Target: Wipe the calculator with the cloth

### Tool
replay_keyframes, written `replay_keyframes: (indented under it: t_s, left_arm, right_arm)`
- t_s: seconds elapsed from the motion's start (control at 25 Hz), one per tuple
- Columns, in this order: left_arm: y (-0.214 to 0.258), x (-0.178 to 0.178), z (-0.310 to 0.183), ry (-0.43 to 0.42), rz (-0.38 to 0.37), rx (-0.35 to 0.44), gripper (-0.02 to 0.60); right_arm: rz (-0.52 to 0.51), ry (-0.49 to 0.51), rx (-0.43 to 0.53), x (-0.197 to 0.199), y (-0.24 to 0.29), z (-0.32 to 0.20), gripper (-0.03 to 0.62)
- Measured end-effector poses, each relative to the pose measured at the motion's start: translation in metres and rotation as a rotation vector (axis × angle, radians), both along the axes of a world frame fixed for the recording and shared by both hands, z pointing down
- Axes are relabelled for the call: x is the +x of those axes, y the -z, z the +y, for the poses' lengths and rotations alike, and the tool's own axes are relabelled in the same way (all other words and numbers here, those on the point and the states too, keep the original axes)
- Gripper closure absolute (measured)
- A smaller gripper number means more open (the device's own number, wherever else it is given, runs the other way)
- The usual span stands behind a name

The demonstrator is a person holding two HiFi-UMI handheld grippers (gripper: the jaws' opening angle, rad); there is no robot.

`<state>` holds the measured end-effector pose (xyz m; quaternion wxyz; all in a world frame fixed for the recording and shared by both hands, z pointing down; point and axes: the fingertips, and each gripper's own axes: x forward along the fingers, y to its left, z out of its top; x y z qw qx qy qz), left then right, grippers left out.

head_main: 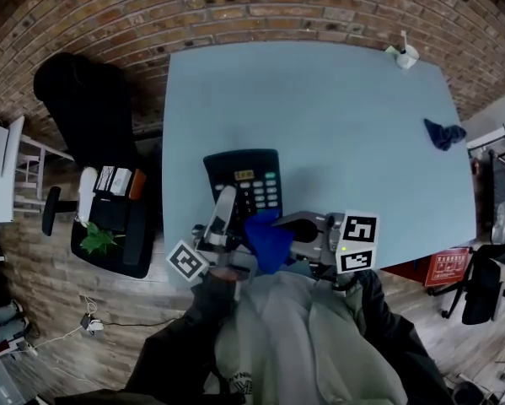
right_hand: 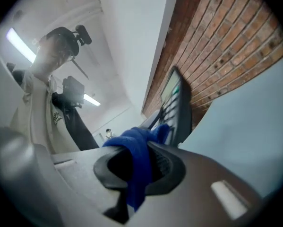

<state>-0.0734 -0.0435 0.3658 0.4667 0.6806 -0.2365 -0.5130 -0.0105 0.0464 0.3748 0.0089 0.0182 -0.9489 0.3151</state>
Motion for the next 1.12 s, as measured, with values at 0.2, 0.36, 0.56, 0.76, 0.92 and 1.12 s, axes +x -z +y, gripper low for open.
replay_keyframes:
  t_s: [0.2,0.36,0.56,0.76,0.92,1.12]
  left_arm:
    - [-0.002,-0.003,0.003,-0.013,-0.063,-0.007,0.476]
    - [-0.015,0.014,0.003,-0.032,-0.080,-0.073,0.476]
    - [-0.030,0.030,0.002,-0.066,-0.122,-0.151,0.477]
    - [-0.032,0.041,0.008,-0.101,-0.140,-0.146,0.485]
    - [-0.033,0.029,0.007,-0.066,-0.125,-0.163,0.475]
    - [-0.051,0.030,0.008,-0.087,-0.165,-0.209,0.470]
  right_arm:
    - [0.119,-0.373,0.235,0.052,0.031,-0.058,0.554]
    - [0.383,-0.617,0.588,0.057,0.048,-0.086,0.554]
    - [0.818,-0.625,1.005,0.016,0.025,-0.074,0.554]
    - [0.916,-0.547,1.285,-0.019,0.033,-0.086,0.554]
    - [1.020,-0.525,1.358,0.004,0.024,-0.107,0.554]
    - [1.090,-0.552,1.193,0.039,-0.008,-0.108,0.554]
